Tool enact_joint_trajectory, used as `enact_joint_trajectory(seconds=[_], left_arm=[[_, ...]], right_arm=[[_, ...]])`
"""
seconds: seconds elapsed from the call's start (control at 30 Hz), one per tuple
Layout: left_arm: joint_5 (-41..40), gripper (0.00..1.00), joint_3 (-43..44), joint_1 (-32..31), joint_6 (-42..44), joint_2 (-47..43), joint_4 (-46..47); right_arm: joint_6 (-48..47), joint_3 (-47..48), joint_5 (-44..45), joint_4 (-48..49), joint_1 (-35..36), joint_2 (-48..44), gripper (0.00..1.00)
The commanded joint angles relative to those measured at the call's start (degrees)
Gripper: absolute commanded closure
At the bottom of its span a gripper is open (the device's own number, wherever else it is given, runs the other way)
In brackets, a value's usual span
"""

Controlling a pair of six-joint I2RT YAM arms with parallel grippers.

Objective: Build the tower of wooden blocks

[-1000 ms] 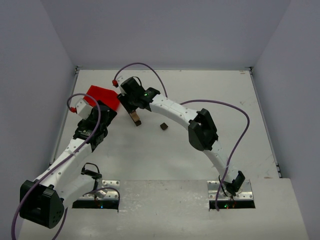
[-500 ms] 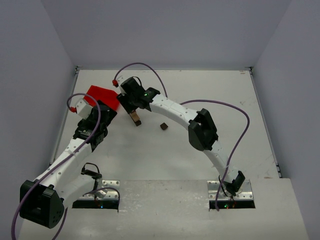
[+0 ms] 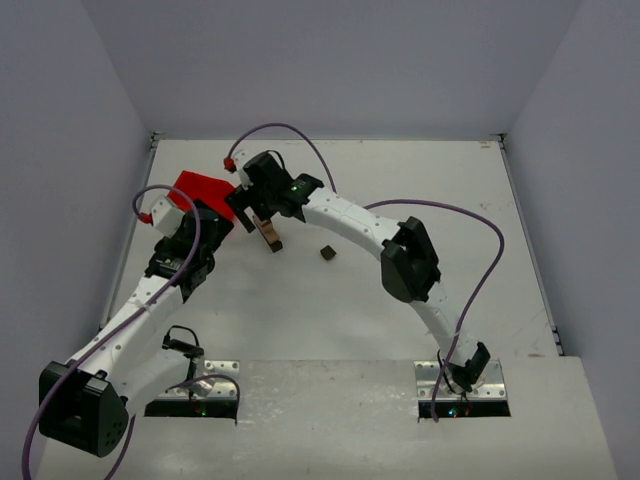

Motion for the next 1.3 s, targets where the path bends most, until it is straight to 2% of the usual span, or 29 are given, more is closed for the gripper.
enact_joint_trajectory(seconds=[0.0,0.2,0.47,0.5,0.63,0.67,0.7,0.73,0.77,0.9,1.07,1.27], left_arm=[[-0.5,0.0,3.3,0.4,-0.2,-0.7,0.4],[-0.1,0.0,6.7,0.4,-0.7,3.2,-2.1],[8.4,0.0,7.4,0.6,3.6,8.0,3.5],[10.8,0.0,7.1,0.7,4.1,8.4,4.9],[13.3,0.02,6.5,0.9,5.3,10.5,9.7],[12.8,0.1,7.2,1.1,5.1,11.7,9.1],[12.1,0.23,8.0,1.3,4.9,12.8,8.0],[11.0,0.46,8.9,1.5,4.6,14.2,6.1],[10.4,0.59,9.3,1.6,3.8,15.0,5.2],[11.3,1.0,8.9,1.7,2.8,16.9,5.2],[16.2,1.0,6.8,1.7,5.5,19.0,11.4],[19.0,1.0,9.5,1.7,8.1,25.6,13.6]], right_arm=[[0.2,-2.6,0.7,3.9,0.1,-9.5,0.01],[2.2,-15.1,4.8,8.0,-2.6,-22.1,0.01],[6.1,-44.2,5.2,18.4,-9.9,-41.3,0.01],[7.2,-50.0,5.3,19.6,-11.5,-43.5,0.01],[9.1,-61.3,7.0,23.2,-13.9,-49.9,0.01],[9.4,-63.7,7.8,23.7,-14.2,-51.3,0.01],[9.5,-65.4,8.6,23.8,-14.4,-52.3,0.01],[9.7,-66.9,9.0,23.8,-14.6,-53.1,0.01],[9.8,-67.6,10.0,23.9,-14.8,-53.4,0.01],[10.3,-69.5,11.6,24.0,-15.3,-54.0,0.01],[10.4,-70.5,10.6,25.2,-15.6,-52.8,0.01],[9.5,-70.9,9.0,25.6,-15.7,-51.3,0.01]])
